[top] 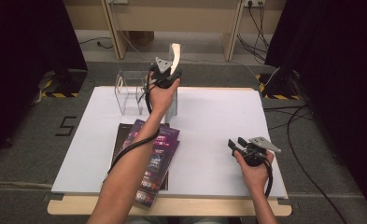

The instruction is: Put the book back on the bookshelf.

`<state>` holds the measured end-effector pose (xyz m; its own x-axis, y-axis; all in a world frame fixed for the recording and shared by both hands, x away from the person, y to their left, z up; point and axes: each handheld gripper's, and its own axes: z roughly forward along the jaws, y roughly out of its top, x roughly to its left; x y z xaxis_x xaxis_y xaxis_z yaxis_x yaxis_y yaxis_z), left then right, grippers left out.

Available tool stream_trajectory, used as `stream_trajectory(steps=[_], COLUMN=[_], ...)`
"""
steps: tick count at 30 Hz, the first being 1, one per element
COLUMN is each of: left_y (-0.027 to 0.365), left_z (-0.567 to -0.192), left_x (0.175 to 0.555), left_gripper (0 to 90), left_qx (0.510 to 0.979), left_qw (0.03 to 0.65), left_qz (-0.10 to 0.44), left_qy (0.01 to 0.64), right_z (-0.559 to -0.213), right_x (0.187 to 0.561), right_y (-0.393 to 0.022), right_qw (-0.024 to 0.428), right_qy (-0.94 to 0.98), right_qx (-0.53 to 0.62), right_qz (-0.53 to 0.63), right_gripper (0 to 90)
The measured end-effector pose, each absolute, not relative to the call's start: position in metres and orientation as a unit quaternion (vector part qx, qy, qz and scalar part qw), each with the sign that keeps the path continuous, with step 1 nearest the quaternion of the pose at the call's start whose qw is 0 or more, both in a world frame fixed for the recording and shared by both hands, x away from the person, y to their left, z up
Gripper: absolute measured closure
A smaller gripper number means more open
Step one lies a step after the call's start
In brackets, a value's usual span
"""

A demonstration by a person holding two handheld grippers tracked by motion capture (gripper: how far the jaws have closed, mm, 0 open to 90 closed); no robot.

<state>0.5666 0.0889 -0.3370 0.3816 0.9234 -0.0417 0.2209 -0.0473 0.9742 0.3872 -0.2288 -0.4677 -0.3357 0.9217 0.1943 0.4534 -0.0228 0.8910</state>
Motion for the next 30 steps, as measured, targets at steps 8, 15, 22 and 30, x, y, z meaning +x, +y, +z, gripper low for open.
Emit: stream_trajectory(steps=[8, 15, 22, 30], left_y=[0.095, 0.100, 0.107, 0.118], left_z=[-0.339, -0.342, -0.344, -0.345], left_x=[0.558, 0.550, 0.543, 0.532], left_gripper=[42.8, 33.8, 31.9, 30.0], left_qx=[0.649, 0.651, 0.655, 0.660], left_qw=[0.537, 0.534, 0.532, 0.531], left_qz=[0.311, 0.309, 0.305, 0.301], left_qy=[0.439, 0.443, 0.441, 0.438], right_z=[-0.467, -0.467, -0.467, -0.466], right_x=[0.387, 0.387, 0.387, 0.386], right_y=[-0.231, -0.229, -0.229, -0.229], right_qw=[0.244, 0.247, 0.247, 0.249], right_qy=[0.656, 0.657, 0.658, 0.656], right_qx=[0.523, 0.521, 0.520, 0.524], right_qz=[0.486, 0.486, 0.485, 0.483], right_gripper=[52.6, 52.4, 52.3, 52.3])
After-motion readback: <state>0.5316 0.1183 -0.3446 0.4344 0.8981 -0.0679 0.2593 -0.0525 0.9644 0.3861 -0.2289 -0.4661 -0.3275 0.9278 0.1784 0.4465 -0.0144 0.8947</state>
